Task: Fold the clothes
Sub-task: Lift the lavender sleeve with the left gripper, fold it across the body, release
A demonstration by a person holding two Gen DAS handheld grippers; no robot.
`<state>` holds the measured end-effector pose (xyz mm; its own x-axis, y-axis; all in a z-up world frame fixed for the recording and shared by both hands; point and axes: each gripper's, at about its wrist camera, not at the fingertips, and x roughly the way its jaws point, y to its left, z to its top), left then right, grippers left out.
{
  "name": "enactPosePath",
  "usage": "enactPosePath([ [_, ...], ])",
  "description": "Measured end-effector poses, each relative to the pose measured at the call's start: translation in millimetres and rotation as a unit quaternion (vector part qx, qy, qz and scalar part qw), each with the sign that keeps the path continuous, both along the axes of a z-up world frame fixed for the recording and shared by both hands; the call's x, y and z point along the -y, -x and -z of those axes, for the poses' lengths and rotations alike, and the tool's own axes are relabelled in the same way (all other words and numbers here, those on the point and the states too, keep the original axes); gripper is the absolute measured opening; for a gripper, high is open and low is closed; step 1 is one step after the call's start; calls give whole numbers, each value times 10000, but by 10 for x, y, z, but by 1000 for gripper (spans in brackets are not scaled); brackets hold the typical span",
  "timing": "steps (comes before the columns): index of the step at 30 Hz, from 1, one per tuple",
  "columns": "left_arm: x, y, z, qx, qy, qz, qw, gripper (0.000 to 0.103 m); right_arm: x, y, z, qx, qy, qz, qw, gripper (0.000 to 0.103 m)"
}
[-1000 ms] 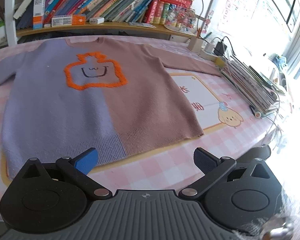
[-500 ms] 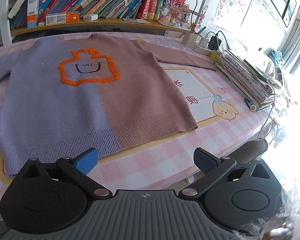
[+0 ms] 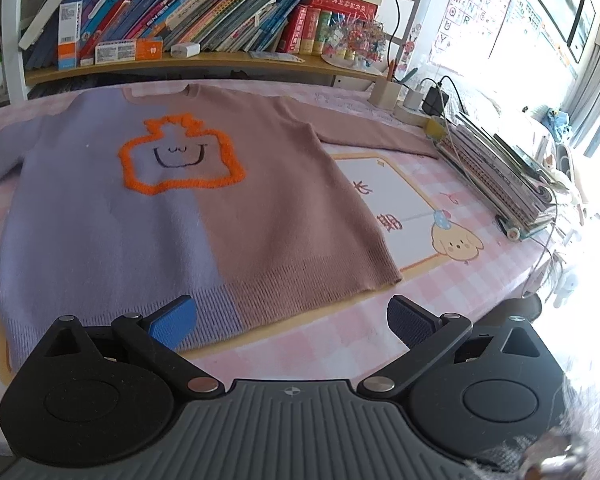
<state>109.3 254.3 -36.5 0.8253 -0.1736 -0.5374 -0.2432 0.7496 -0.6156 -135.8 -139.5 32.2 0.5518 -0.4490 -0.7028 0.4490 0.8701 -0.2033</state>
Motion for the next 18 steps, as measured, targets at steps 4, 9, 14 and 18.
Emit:
enactPosePath([
  [4,55,59,-188,376,121,65,9992,3,89,-114,3,98,-74,-132,9998,103],
  [9,340,122,-514,883,154,232,9957,3,291,-305,40,227,-220,-329,9990,103],
  [14,900,212,-809,1265,30,398,9912,3,587,-501,108,342,-419,-845,9950,103],
  [18,1499,268,-1002,1435,-224,549,9879,3,965,-612,81,444,-561,-1365,9880,103],
])
